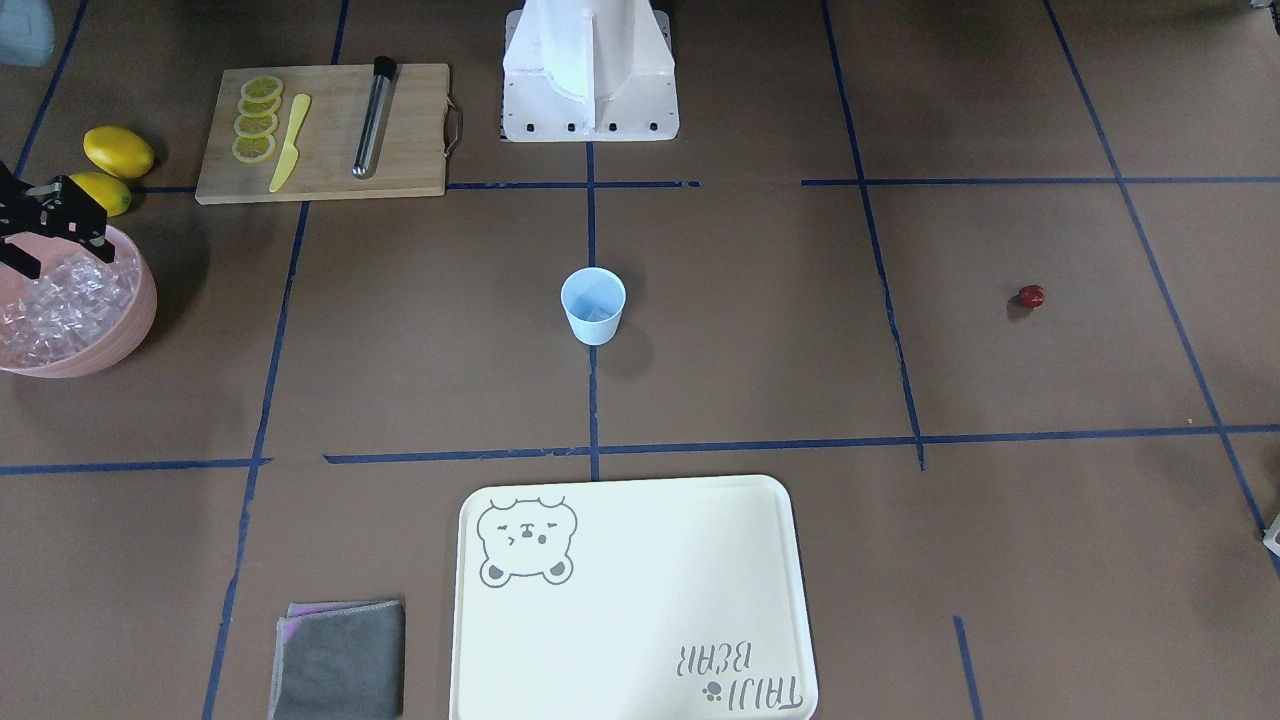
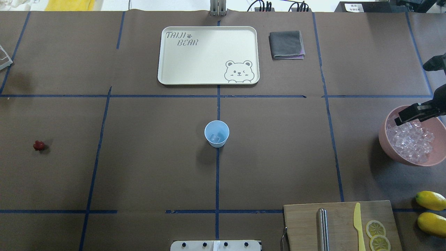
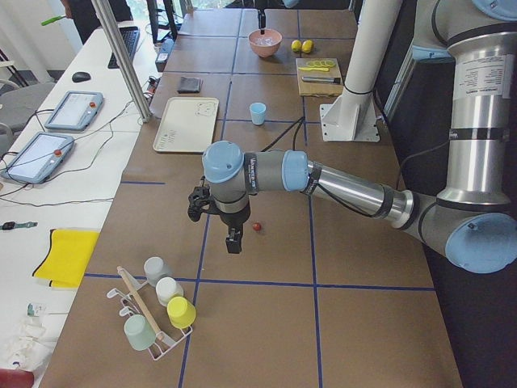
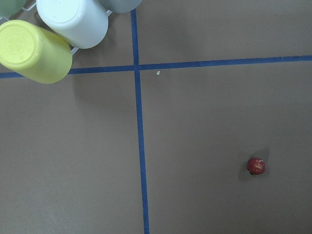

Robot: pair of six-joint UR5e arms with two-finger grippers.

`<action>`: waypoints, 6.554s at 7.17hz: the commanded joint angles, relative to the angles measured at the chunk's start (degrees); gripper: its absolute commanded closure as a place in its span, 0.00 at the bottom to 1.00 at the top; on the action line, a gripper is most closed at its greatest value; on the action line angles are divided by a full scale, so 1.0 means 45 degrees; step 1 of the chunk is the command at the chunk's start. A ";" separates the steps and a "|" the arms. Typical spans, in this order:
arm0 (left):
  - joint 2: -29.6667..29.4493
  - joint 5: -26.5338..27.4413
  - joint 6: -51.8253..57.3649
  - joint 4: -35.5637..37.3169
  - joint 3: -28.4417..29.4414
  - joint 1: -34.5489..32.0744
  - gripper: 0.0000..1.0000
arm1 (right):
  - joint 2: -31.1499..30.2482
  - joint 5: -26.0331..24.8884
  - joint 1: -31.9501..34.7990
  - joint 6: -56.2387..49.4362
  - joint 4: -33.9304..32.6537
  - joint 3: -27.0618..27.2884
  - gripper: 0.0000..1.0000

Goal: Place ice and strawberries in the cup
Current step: 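Lower the right gripper into the bowl and grasp another ice cube, then carry the ice cube with the right gripper over the blue cup and release, then move the right gripper back toward the pink bowl of ice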

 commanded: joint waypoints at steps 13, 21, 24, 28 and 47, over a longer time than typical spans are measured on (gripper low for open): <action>0.0024 -0.0012 -0.0034 -0.0492 -0.0134 0.0063 0.00 | -0.0232 -0.0417 -0.1027 -0.1501 -0.0035 -0.1434 0.48; 0.0024 -0.0012 -0.0054 -0.0492 -0.0367 0.0063 0.00 | 0.0038 -0.0008 -0.0384 -0.1249 -0.1490 0.1385 1.00; 0.0024 -0.0032 0.0082 -0.0531 -0.0602 0.0063 0.00 | 0.3819 0.0170 -0.1234 0.5565 -0.1871 0.1827 1.00; 0.0044 -0.0188 -0.0015 -0.1098 -0.0642 0.0063 0.00 | 0.9794 -0.3434 -0.5843 1.2203 -0.1657 -0.1831 1.00; 0.0200 -0.0207 -0.0034 -0.1098 -0.0642 0.0082 0.00 | -0.0125 -0.0118 0.0241 0.1798 0.0746 0.0324 0.25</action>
